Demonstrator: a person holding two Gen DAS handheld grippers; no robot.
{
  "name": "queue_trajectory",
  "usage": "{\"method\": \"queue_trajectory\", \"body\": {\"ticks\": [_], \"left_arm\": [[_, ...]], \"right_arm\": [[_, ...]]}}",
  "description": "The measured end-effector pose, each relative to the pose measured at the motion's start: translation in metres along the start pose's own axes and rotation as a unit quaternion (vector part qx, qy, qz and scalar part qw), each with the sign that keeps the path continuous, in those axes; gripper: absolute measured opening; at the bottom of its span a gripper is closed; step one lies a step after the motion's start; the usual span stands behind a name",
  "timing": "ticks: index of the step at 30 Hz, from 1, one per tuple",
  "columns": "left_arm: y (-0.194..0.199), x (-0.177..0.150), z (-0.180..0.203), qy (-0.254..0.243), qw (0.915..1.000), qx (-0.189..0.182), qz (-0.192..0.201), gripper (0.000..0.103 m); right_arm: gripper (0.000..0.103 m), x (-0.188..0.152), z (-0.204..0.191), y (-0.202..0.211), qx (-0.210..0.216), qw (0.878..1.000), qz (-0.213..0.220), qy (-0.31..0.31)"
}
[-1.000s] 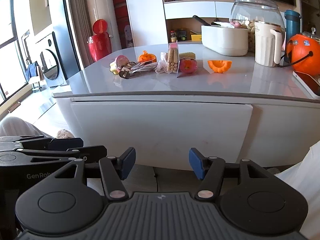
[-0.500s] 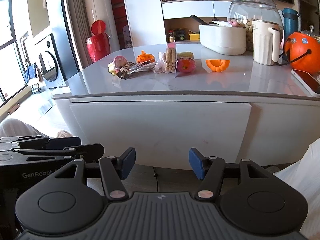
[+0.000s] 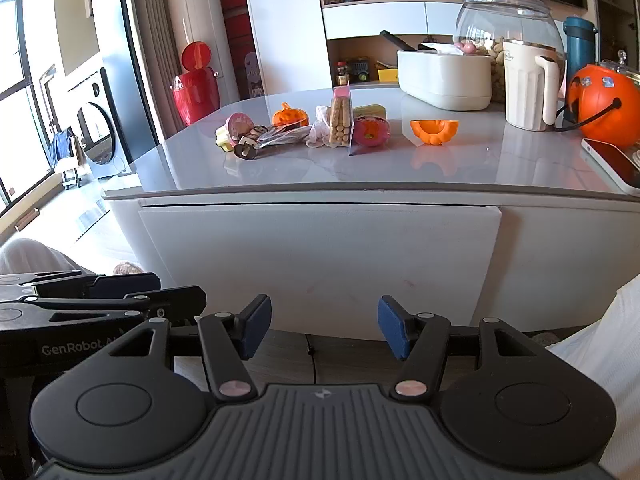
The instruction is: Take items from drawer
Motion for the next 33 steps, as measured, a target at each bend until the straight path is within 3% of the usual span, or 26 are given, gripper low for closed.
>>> {"method": "queue_trajectory", "body": {"ticks": [33], "left_arm": [[0.0011,0.0015,-0.0001,0.0,1.0,0.0,0.002,0.058]], "right_arm": [[0.06,0.001,-0.0004,0.0015,-0.002,1.0,0.001,-0.003]]}}
Point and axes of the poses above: each gripper's, at about its wrist camera, not at the fingertips, and y roughly against the way its jaws point, z to its right, x to its top, the point moved 3 cm from there along -y, roughly the way its jaws point, and after that the axes turned 4 degrees about x, right-handed, at the moved point
